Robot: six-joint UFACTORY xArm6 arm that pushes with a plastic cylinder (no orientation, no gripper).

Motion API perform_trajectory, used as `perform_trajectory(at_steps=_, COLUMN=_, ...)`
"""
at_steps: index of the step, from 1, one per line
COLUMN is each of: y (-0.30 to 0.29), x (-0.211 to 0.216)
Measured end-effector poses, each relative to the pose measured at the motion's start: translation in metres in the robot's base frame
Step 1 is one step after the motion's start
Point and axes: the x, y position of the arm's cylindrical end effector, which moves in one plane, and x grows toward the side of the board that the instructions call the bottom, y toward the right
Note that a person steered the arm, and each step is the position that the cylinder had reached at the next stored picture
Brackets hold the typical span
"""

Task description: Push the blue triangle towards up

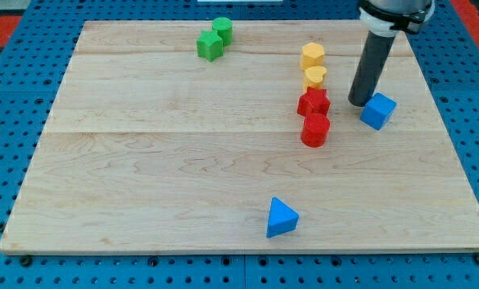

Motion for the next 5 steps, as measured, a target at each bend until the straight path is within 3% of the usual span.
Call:
perform_trajectory(at_steps=2, y=0.074, x=-0.005)
perform_trajectory(at_steps=3, y=0.125, x=0.03)
perform_trajectory(at_steps=4, y=0.095, x=0.122)
perform_trajectory(at_steps=5, y=0.04, x=0.182)
